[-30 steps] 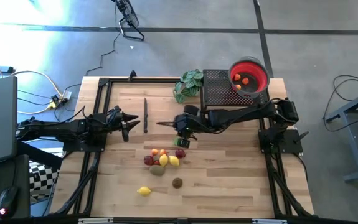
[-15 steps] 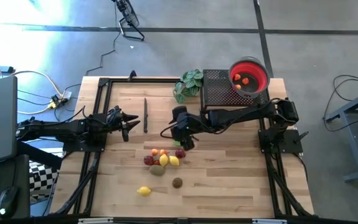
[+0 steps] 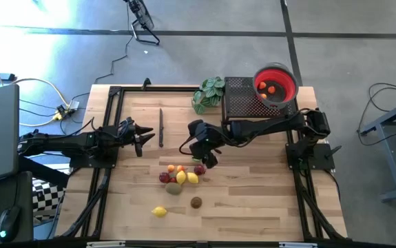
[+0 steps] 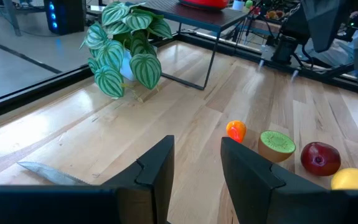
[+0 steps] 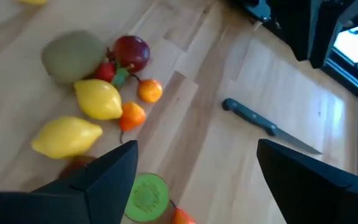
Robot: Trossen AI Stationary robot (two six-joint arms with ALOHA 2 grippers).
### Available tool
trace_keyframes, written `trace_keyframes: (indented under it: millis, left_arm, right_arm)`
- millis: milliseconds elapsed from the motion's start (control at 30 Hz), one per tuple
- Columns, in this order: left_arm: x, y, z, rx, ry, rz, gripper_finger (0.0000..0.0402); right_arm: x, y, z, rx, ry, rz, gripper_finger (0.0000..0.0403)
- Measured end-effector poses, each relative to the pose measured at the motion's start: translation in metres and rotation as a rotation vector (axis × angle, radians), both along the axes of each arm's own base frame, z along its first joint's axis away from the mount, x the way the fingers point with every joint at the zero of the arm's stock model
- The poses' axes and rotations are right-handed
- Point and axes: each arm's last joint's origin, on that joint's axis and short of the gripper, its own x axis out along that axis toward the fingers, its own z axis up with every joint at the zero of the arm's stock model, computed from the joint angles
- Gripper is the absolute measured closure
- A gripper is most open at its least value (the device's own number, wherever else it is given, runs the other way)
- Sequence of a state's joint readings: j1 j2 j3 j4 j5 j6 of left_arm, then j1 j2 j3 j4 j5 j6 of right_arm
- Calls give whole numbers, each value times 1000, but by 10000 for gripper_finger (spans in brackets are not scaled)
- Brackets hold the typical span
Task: Pick & Place Fruit
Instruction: Put the half brown kiwi into the red strainer bowl
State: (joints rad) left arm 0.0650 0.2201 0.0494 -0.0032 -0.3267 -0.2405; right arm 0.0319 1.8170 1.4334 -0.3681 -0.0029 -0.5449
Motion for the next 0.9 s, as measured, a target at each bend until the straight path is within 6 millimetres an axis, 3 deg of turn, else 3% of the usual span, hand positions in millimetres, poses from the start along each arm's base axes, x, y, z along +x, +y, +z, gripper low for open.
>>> trace_keyframes:
  millis: [400, 700, 900]
  left_arm:
    - [0, 0, 0, -1, 6, 1, 274]
    - [1, 1, -2, 3, 30, 24, 274]
    - [2, 1, -4, 2, 49, 24, 274]
  right_arm:
    - [18, -2, -23, -237, 101, 81, 82]
    - [43, -1, -11, -235, 152, 90, 82]
    - [41, -1, -13, -224, 255, 97, 82]
